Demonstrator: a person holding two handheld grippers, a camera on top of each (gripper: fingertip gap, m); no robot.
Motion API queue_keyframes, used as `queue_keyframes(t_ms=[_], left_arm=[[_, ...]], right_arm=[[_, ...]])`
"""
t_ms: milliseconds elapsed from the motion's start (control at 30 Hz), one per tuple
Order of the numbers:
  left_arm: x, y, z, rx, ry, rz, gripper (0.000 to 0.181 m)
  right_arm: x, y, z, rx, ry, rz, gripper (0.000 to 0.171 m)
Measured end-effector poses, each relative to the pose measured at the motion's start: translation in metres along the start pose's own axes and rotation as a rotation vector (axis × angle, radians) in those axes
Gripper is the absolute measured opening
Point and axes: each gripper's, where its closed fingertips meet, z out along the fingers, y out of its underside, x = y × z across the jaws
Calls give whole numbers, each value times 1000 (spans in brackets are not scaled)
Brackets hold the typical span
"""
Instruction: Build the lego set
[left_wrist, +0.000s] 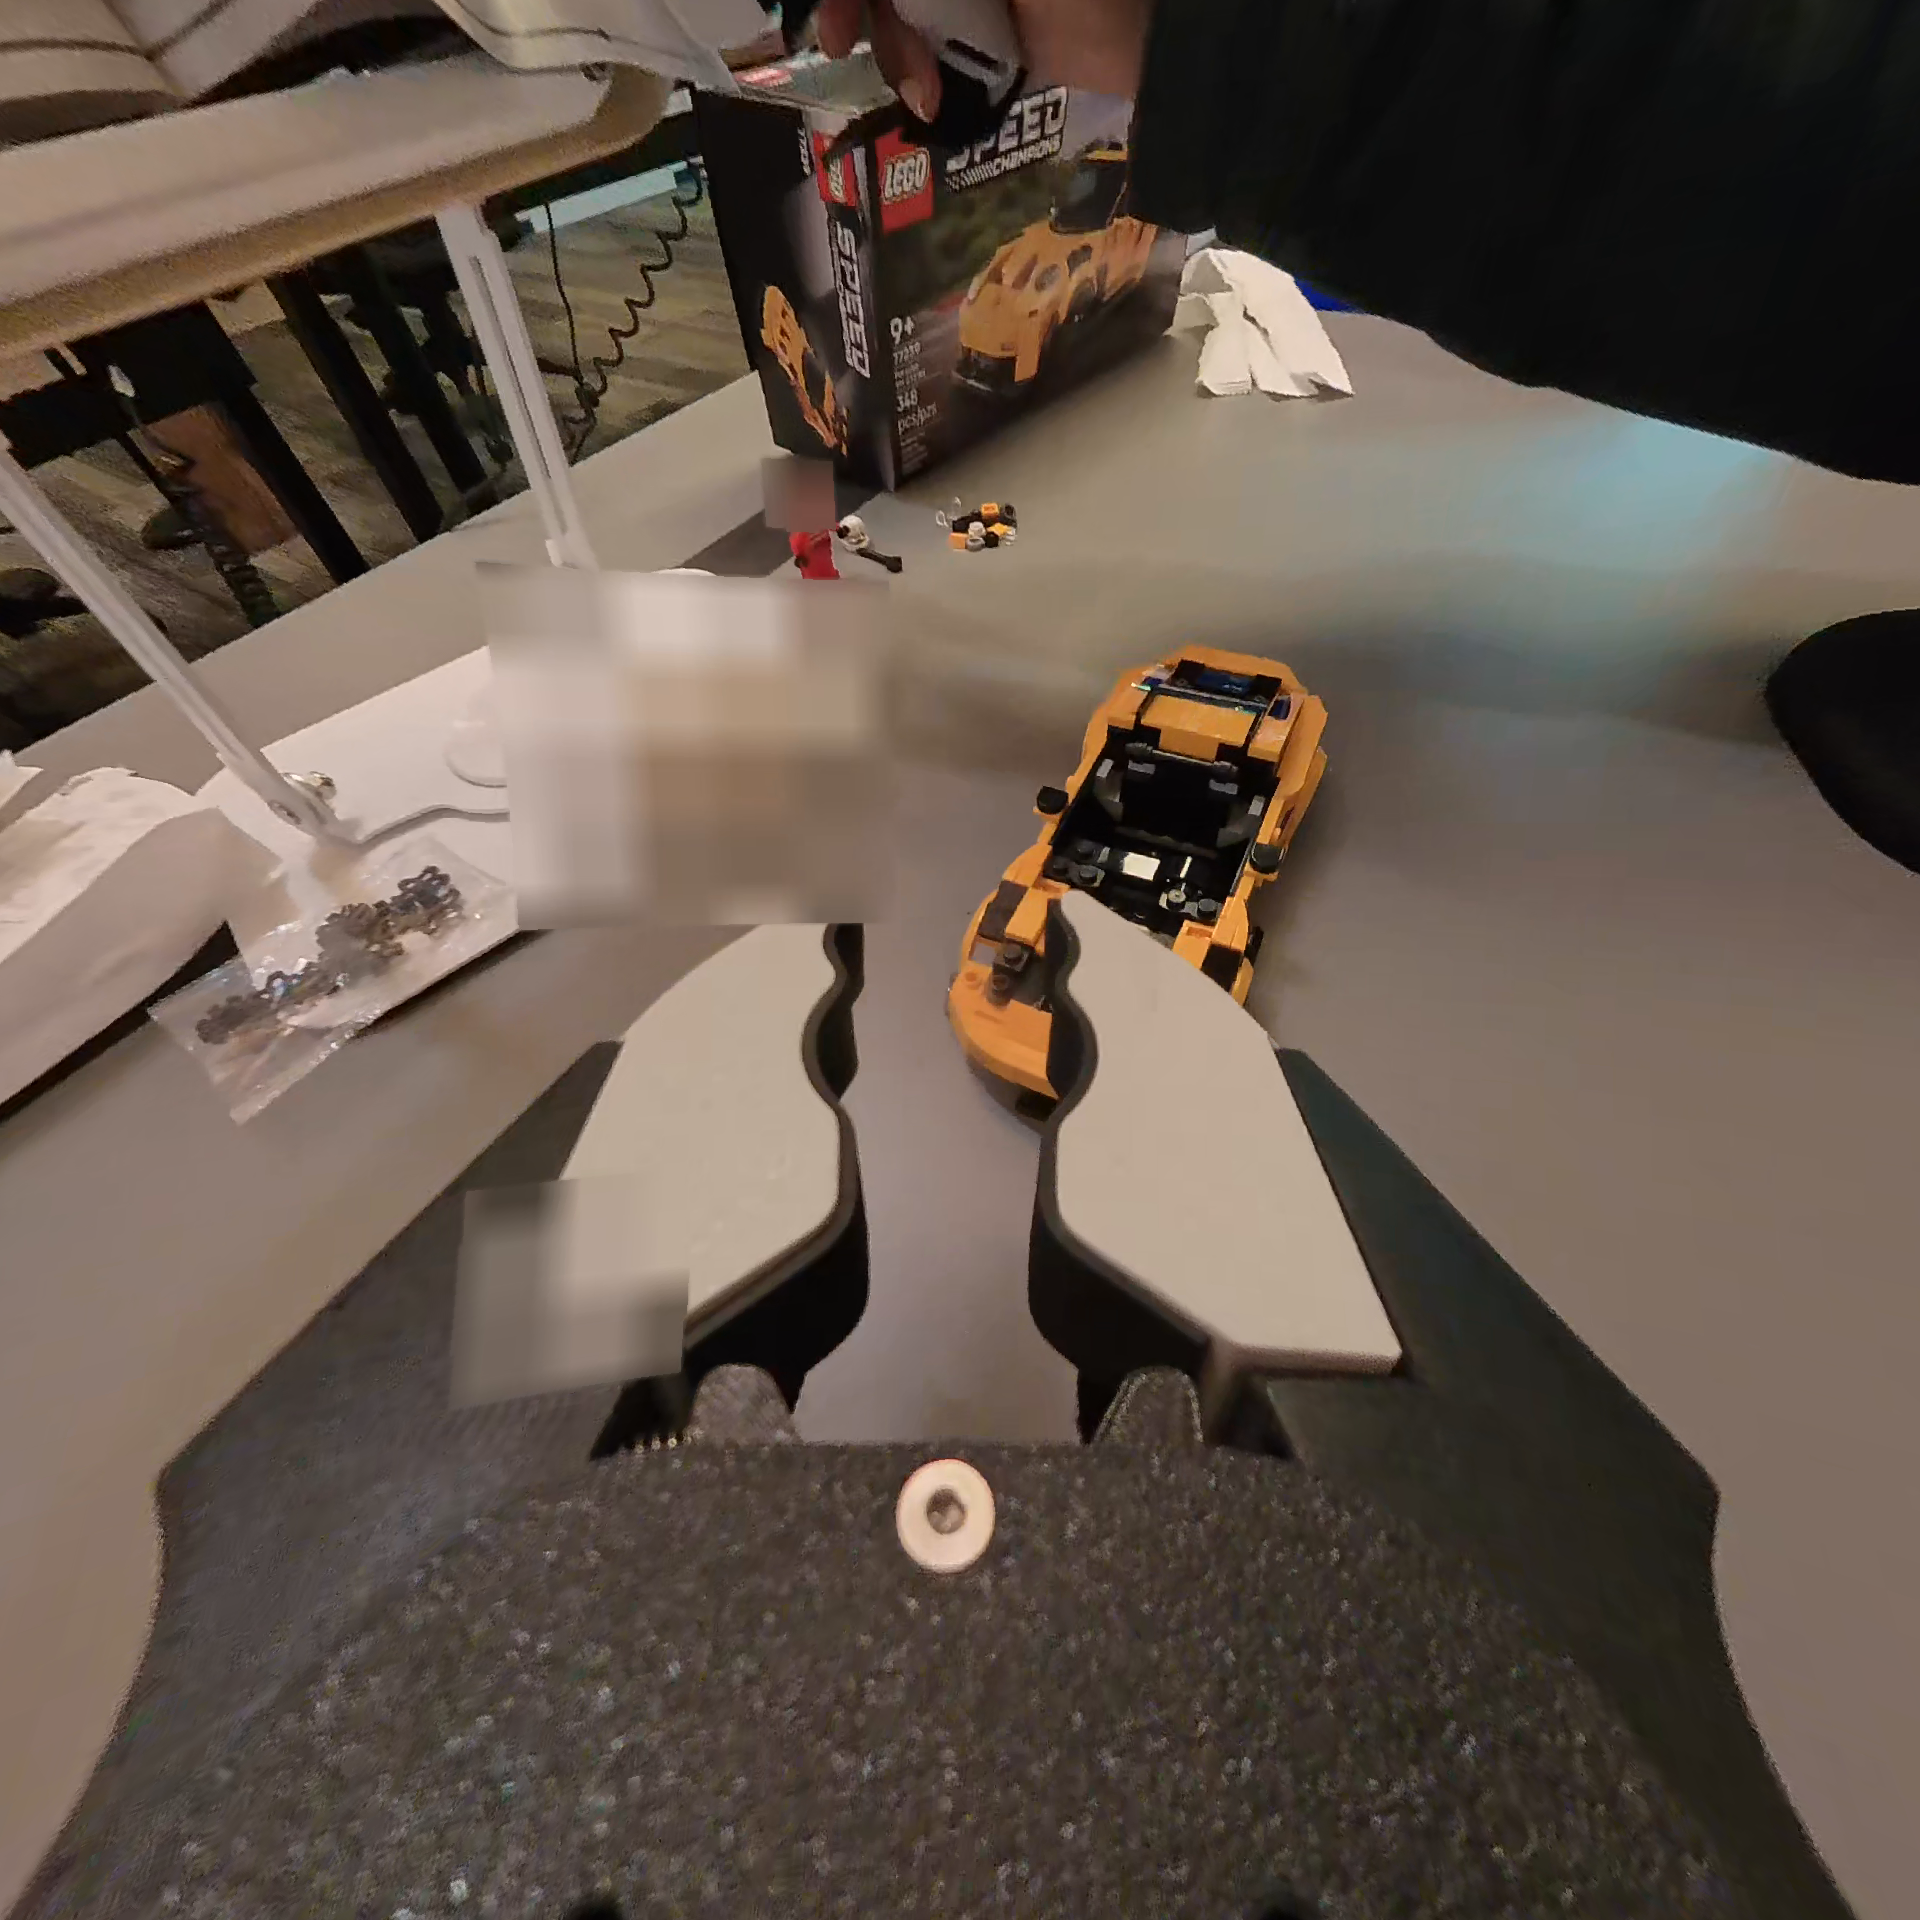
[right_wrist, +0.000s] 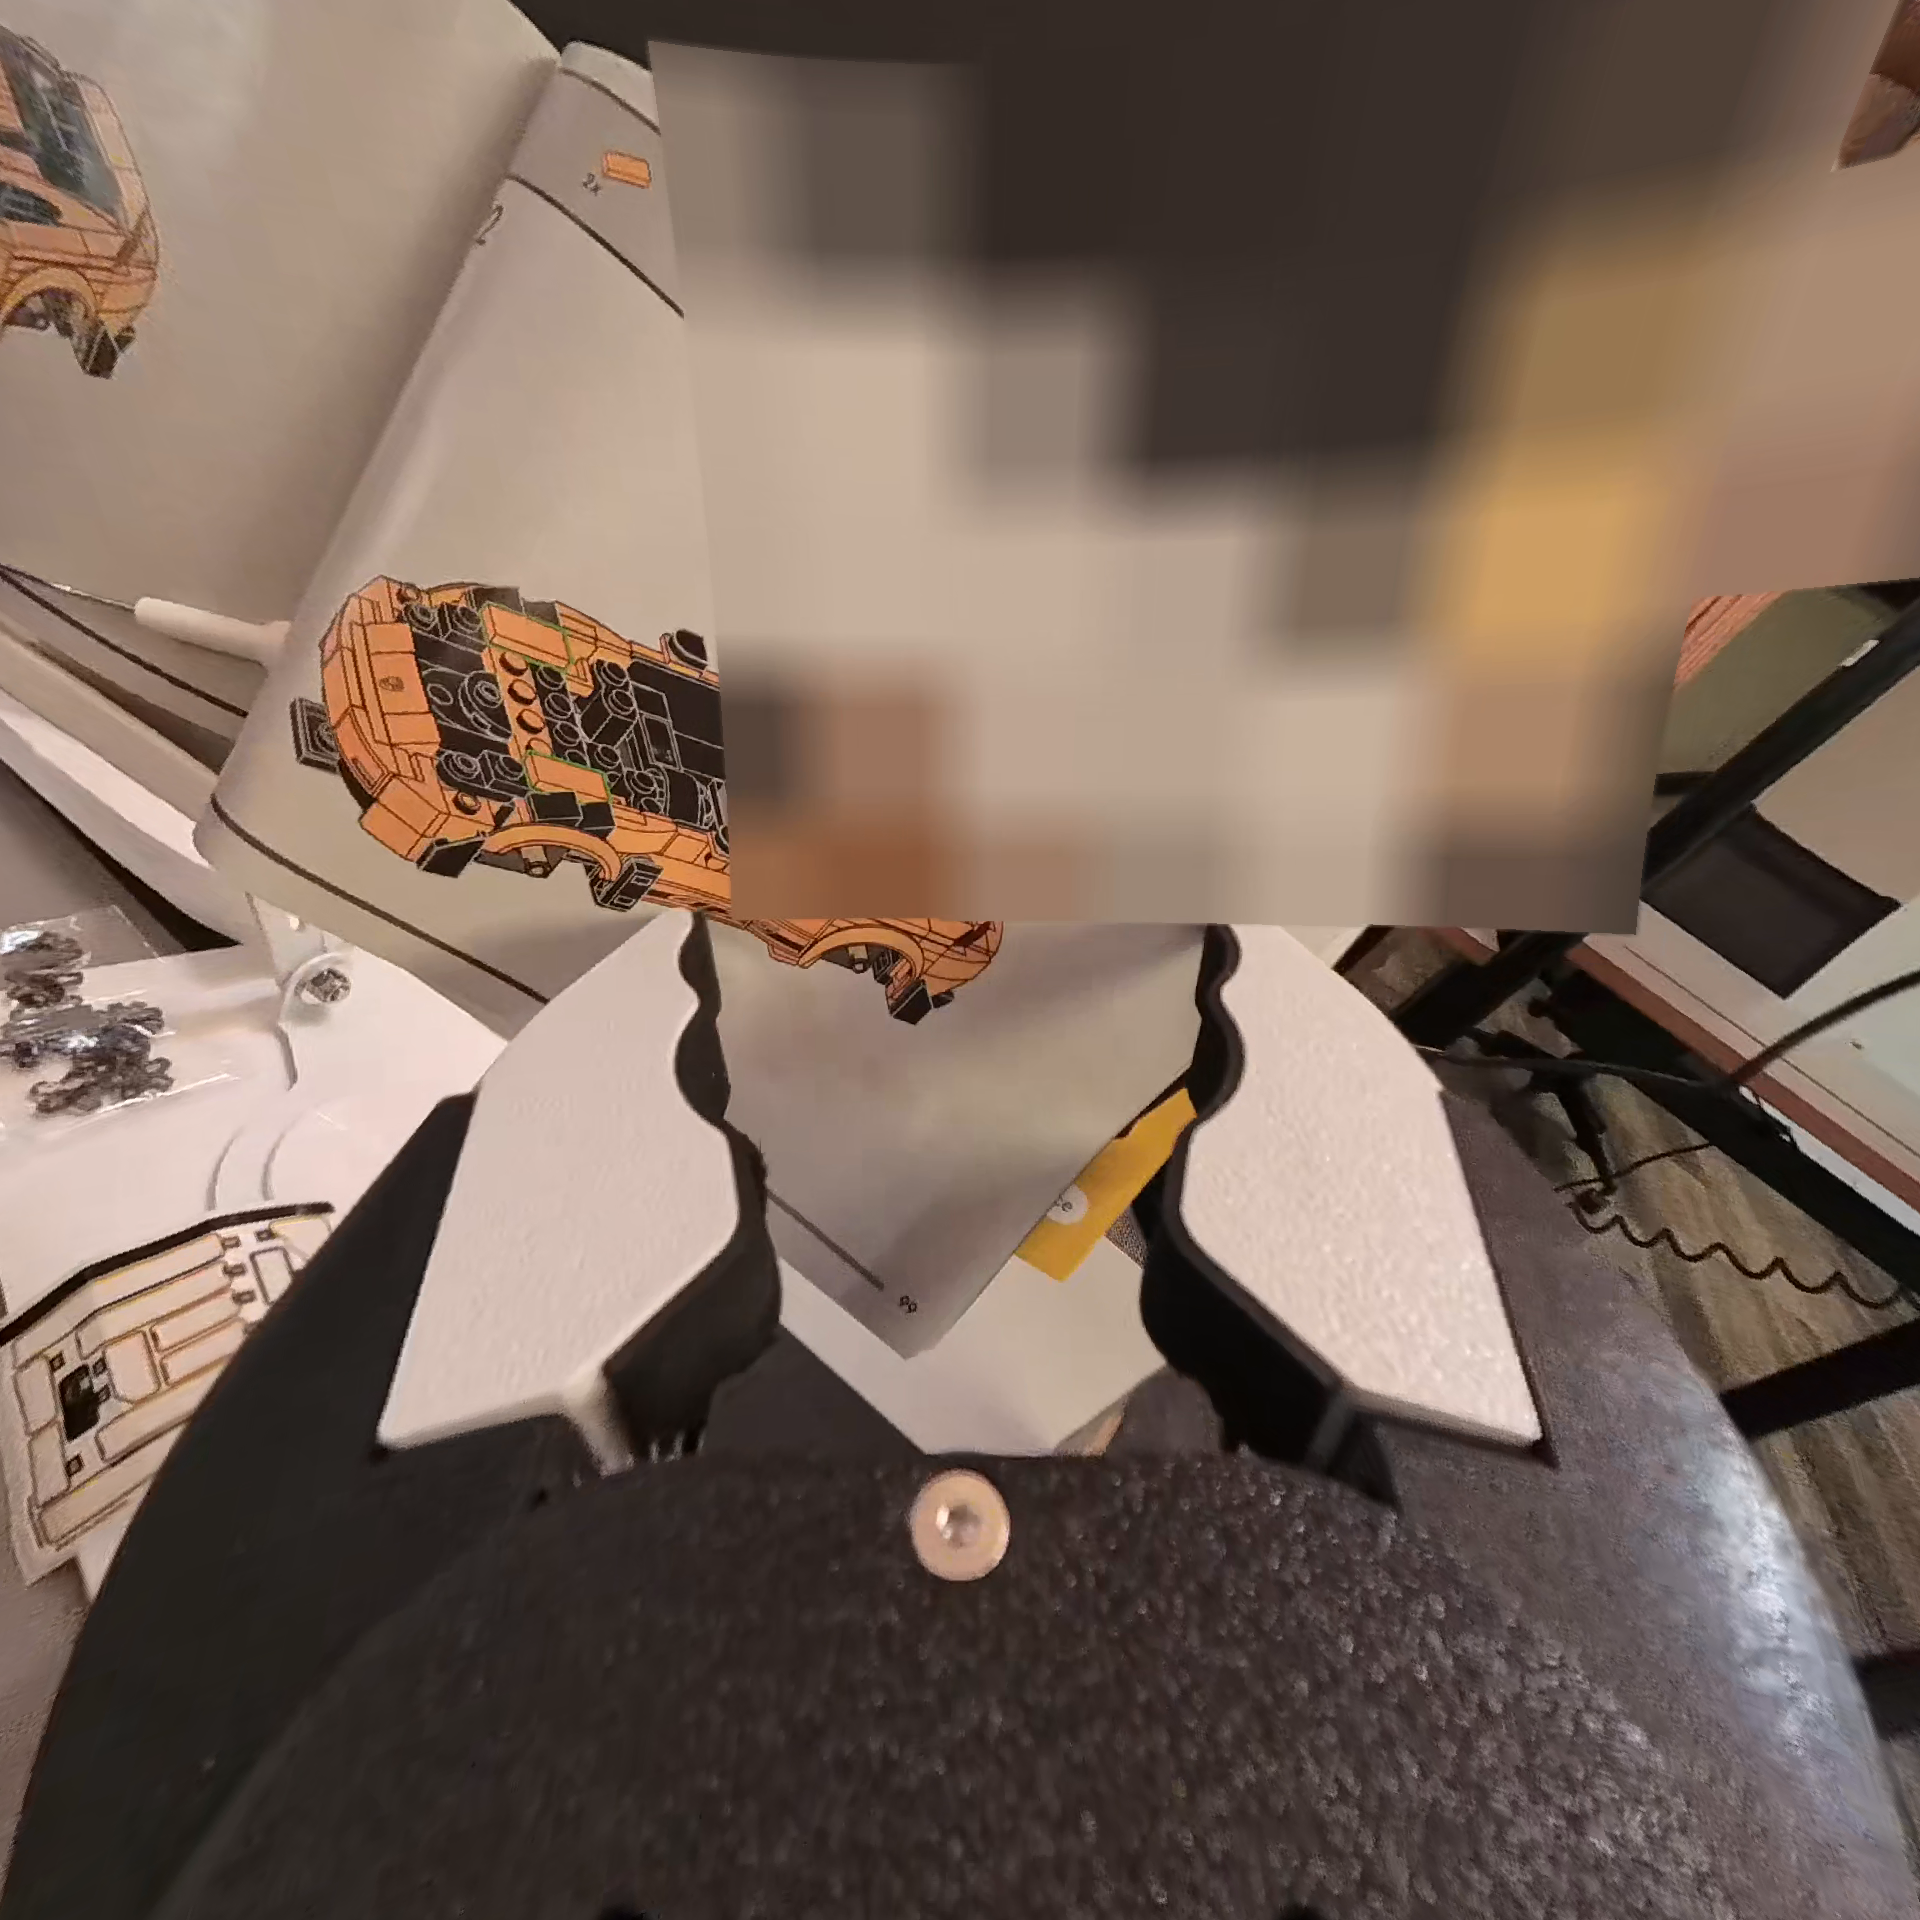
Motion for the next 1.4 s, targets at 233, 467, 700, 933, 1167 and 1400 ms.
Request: queue_keyframes(t_ms=[233, 467, 700, 933, 1167, 1400], left_arm=[[9, 5, 7, -13, 30, -7, 31], [12, 7, 9, -20, 26, 7, 29], [15, 8, 10, -24, 39, 1, 29], [16, 11, 11, -34, 54, -9, 29], [17, 14, 12, -44, 60, -14, 29], [19, 17, 13, -54, 69, -15, 29]], right_arm=[[10, 1, 1, 50, 68, 46, 45], [19, -7, -6, 99, 153, 27, 19], [32, -14, 4, 106, 129, 22, 78], [28, -19, 10, 118, 59, -42, 78], [38, -26, -3, 161, 194, -207, 74], [23, -24, 7, 123, 53, -267, 74]])
